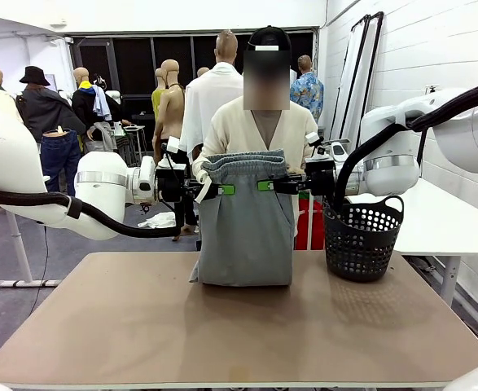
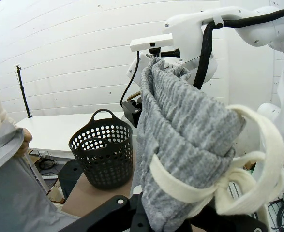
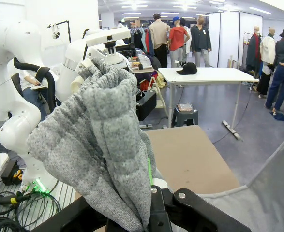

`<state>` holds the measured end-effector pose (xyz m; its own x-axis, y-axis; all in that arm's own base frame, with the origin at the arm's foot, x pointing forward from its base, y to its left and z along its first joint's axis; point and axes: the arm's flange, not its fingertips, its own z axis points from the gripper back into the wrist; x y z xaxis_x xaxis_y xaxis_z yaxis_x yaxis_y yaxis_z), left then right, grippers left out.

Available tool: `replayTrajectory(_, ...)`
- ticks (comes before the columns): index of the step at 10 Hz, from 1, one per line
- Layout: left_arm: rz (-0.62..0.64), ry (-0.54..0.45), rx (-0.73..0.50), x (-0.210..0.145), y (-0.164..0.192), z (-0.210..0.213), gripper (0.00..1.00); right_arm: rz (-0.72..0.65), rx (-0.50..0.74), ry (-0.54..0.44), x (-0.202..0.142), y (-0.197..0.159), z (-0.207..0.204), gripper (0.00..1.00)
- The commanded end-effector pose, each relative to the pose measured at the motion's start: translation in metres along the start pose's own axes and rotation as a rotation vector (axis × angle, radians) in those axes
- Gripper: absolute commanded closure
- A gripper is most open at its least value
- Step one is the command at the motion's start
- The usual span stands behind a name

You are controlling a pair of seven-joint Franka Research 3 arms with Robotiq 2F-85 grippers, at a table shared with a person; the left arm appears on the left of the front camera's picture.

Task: Fold the training pants.
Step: Release the ends of the Training pants and then grab the overlapped ends.

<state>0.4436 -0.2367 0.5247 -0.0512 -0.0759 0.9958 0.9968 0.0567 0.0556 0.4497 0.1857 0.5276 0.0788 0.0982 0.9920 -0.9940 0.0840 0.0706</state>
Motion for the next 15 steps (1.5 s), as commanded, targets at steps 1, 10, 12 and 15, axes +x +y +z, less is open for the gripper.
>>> replayTrajectory(1,0.0,-0.018,0.014,0.0026,-0.0032,0.001,1.0,0.004,0.002,-0.009,0.002,0.0011,-0.0005,1.0)
replayTrajectory(10,0.0,-0.018,0.014,0.0026,-0.0032,0.001,1.0,0.004,0.002,-0.009,0.002,0.0011,-0.0005,1.0)
replayTrajectory(12,0.0,-0.018,0.014,0.0026,-0.0032,0.001,1.0,0.004,0.002,-0.009,0.002,0.0011,-0.0005,1.0)
replayTrajectory(15,0.0,-0.018,0.014,0.0026,-0.0032,0.001,1.0,0.004,0.002,-0.009,0.002,0.0011,-0.0005,1.0)
